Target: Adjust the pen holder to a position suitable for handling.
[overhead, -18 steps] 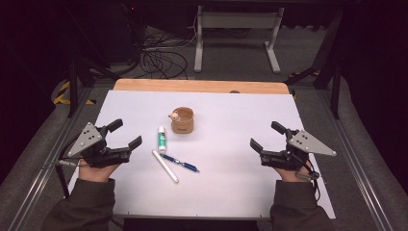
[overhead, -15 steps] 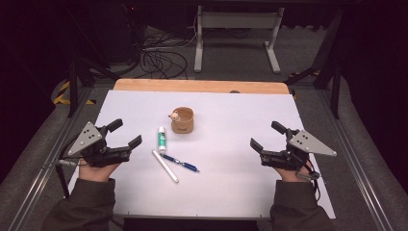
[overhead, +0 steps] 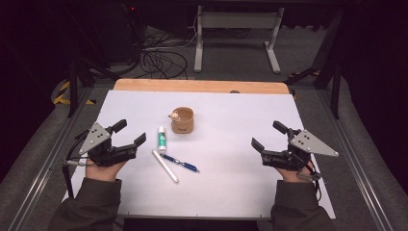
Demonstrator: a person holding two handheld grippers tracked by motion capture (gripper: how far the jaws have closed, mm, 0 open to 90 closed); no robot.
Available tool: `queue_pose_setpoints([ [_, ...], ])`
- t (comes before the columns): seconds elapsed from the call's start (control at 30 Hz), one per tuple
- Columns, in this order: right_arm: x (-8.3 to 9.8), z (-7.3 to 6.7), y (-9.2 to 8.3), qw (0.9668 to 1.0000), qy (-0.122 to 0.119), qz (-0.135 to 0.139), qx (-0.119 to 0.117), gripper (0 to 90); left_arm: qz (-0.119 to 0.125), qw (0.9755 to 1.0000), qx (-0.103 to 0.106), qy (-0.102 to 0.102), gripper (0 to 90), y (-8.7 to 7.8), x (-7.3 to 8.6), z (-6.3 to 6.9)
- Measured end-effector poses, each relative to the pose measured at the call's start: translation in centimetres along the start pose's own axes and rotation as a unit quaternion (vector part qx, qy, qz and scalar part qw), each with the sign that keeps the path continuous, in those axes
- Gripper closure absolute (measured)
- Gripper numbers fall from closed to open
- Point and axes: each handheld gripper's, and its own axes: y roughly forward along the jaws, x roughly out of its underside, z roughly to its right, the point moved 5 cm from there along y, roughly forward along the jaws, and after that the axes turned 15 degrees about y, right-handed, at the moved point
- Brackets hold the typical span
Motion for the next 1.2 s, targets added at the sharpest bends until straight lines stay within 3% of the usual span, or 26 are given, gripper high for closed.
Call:
queue_pose_setpoints([
  [0.1, -0.1, -0.1, -0.1, 1.0, -0.003, 0.002, 0.005, 8.6, -0.006, 0.9999, -0.009, -0.001, 20.7, 0.5, 0.1, 0.4],
  [0.2, -0.2, -0.2, -0.1, 0.9999, -0.012, -0.002, 0.01, 8.6, -0.018, 0.9994, -0.025, 0.016, 23.5, 0.9, 0.2, 0.9],
  [0.3, -0.1, -0.2, 0.0, 0.9999, -0.014, -0.004, 0.009, 8.6, -0.028, 0.9991, -0.026, 0.017, 23.6, 1.4, 0.2, 1.2],
  [0.53, -0.1, -0.2, 0.0, 0.9998, -0.015, -0.005, 0.013, 8.6, -0.053, 0.9979, -0.036, 0.001, 26.6, 2.6, 0.6, 1.5],
  [0.83, -0.3, -0.1, -0.1, 0.9998, -0.013, -0.002, 0.016, 8.6, -0.074, 0.9962, -0.046, -0.006, 27.5, 4.1, 1.1, 1.8],
  [1.2, -0.3, 0.0, -0.1, 0.9997, -0.011, -0.002, 0.02, 8.6, -0.115, 0.9909, -0.064, -0.03, 28.7, 6.6, 1.9, 1.5],
])
